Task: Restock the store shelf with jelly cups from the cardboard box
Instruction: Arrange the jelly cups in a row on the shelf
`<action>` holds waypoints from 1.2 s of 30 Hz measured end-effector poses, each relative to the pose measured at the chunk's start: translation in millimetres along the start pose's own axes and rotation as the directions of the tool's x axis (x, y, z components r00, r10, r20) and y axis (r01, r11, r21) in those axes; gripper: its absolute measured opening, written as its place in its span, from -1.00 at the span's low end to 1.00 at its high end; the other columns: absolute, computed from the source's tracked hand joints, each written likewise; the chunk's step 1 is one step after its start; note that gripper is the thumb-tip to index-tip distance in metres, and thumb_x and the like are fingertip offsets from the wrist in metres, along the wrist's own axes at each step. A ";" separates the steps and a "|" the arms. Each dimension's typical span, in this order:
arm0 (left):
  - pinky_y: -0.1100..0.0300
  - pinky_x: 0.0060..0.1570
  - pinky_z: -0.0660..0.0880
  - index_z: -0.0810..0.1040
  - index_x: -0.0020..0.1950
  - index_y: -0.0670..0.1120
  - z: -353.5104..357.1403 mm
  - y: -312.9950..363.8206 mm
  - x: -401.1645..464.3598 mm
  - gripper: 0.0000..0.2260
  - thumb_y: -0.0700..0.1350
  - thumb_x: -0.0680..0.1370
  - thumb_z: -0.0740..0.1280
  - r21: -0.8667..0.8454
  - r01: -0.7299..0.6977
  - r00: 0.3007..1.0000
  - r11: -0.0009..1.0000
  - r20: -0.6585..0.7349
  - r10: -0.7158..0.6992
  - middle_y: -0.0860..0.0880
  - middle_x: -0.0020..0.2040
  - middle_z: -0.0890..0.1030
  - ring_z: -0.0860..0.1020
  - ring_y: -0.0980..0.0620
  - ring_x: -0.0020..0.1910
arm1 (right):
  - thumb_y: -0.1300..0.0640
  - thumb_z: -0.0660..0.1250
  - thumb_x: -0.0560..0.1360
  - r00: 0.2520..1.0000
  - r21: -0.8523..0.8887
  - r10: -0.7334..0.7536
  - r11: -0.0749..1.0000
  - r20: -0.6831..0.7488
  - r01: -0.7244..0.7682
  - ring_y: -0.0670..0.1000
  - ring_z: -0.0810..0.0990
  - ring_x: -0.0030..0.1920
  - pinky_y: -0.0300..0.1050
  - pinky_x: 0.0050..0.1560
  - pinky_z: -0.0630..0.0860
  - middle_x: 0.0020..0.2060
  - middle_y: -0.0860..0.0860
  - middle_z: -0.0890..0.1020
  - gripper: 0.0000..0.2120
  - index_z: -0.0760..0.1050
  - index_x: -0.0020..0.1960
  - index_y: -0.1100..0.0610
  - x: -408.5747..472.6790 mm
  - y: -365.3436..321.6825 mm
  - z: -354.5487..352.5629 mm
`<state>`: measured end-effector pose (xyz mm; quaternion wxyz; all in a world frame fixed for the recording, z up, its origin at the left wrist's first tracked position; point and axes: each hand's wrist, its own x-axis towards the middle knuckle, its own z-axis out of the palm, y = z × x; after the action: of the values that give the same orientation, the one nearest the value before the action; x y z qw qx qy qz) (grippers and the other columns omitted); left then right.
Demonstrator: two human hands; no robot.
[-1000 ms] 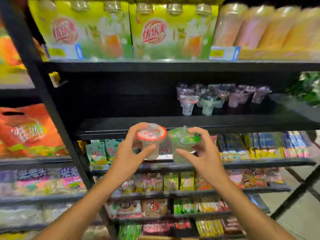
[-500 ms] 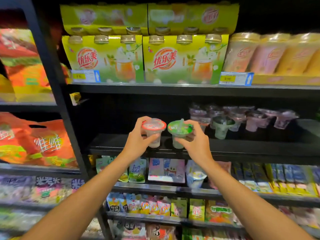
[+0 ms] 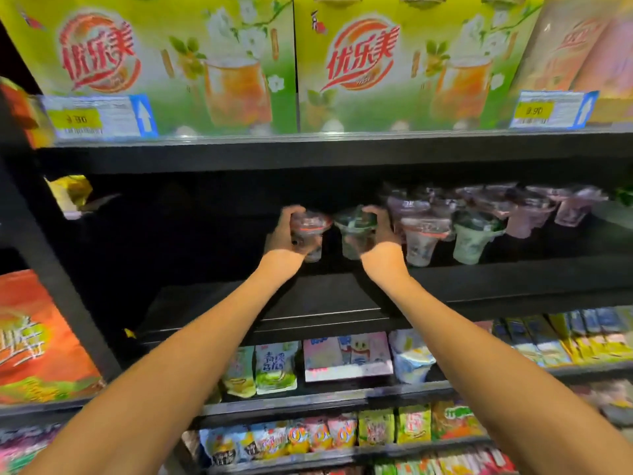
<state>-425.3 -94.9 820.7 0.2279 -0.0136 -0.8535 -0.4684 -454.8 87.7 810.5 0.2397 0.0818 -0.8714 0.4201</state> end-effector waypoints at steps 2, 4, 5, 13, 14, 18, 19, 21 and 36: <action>0.38 0.00 0.39 0.42 0.39 -0.05 7.0 -11.0 17.0 -0.44 -0.28 0.45 0.51 0.024 -0.040 0.999 0.999 0.011 0.039 -0.05 0.20 0.58 0.57 0.02 0.12 | 0.13 0.39 0.59 0.999 -0.056 -0.039 0.998 0.034 0.041 -0.02 0.48 0.10 -0.13 0.04 0.44 0.18 -0.01 0.50 -0.66 0.45 0.33 0.12 8.4 -0.8 2.5; 0.32 0.04 0.43 0.41 0.37 0.00 13.9 -19.6 30.6 -0.46 -0.28 0.46 0.50 0.061 -0.065 0.998 0.996 0.012 0.064 -0.02 0.17 0.59 0.59 0.00 0.11 | 0.18 0.37 0.59 0.996 -0.067 -0.078 0.994 0.033 0.081 0.11 0.55 0.17 -0.04 0.11 0.44 0.19 0.09 0.53 -0.48 0.29 0.49 0.15 22.9 6.8 15.5; 0.26 0.07 0.47 0.41 0.37 0.03 17.3 -23.6 35.9 -0.47 -0.26 0.47 0.48 0.072 -0.076 0.997 0.994 0.006 0.076 0.00 0.16 0.60 0.60 -0.01 0.11 | 0.22 0.36 0.59 0.997 -0.041 -0.071 0.997 0.033 0.073 0.18 0.57 0.20 -0.01 0.15 0.45 0.22 0.15 0.56 -0.46 0.25 0.51 0.16 25.9 7.4 18.7; 0.66 -0.22 0.32 0.42 0.38 -0.03 33.1 -28.0 65.3 -0.55 -0.23 0.53 0.44 0.045 -0.118 0.993 0.992 -0.025 0.119 0.10 0.06 0.58 0.58 0.13 0.01 | 0.31 0.28 0.60 0.998 0.131 -0.033 0.991 0.062 0.024 0.10 0.51 0.27 0.10 0.37 0.45 0.27 0.10 0.49 -0.44 0.19 0.54 0.11 61.8 14.5 38.8; 0.67 -0.23 0.32 0.41 0.40 -0.03 34.5 -26.6 68.0 -0.54 -0.23 0.54 0.44 0.046 -0.104 0.994 0.994 -0.020 0.105 0.09 0.07 0.58 0.59 0.11 0.03 | 0.32 0.27 0.60 0.998 0.129 -0.031 0.991 0.047 0.025 0.07 0.47 0.31 0.07 0.41 0.41 0.31 0.10 0.46 -0.42 0.19 0.55 0.10 65.6 15.7 40.3; 0.28 0.19 0.43 0.17 0.59 0.16 31.2 -20.3 64.2 -0.28 -0.17 0.55 0.44 0.052 -0.023 0.996 0.998 0.087 0.019 -0.08 0.35 0.53 0.54 -0.10 0.30 | 0.29 0.33 0.58 0.994 0.040 0.001 0.999 0.111 -0.006 0.13 0.40 0.46 -0.01 0.48 0.30 0.49 0.17 0.38 -0.18 -0.08 0.65 0.02 62.7 17.1 38.1; 0.13 0.29 0.41 0.05 0.61 0.23 27.5 -17.2 58.6 -0.20 -0.15 0.54 0.45 0.075 -0.023 0.994 0.997 0.112 0.014 -0.15 0.44 0.43 0.48 -0.16 0.37 | 0.26 0.36 0.57 0.988 0.046 0.023 0.998 0.155 -0.031 0.18 0.40 0.47 0.05 0.48 0.32 0.52 0.19 0.34 -0.09 -0.19 0.65 -0.02 58.0 16.8 37.8; -0.03 0.38 0.35 -0.07 0.59 0.34 18.8 -13.0 45.7 -0.15 -0.13 0.55 0.43 0.142 -0.021 0.990 0.990 0.141 0.001 -0.23 0.56 0.18 0.35 -0.26 0.47 | 0.16 0.40 0.56 0.970 0.007 0.055 0.998 0.238 -0.059 0.24 0.42 0.45 0.07 0.43 0.36 0.56 0.21 0.27 -0.01 -0.30 0.63 -0.06 43.6 13.4 37.6; -0.15 0.53 0.09 -0.08 0.63 0.23 40.3 -18.3 48.9 -0.38 0.24 0.64 0.12 0.664 -0.144 0.914 0.734 0.373 -0.159 -0.13 0.65 -0.15 -0.05 -0.23 0.61 | -0.18 0.16 0.65 0.916 -0.412 0.069 0.904 0.395 0.110 0.25 0.16 0.57 0.14 0.52 0.21 0.58 0.20 0.16 -0.39 0.09 0.62 -0.07 55.6 29.3 45.9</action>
<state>-488.6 -81.9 807.3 0.0332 -0.0227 -0.9929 -0.1120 -529.4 74.1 792.8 0.0729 0.1209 -0.9713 0.1913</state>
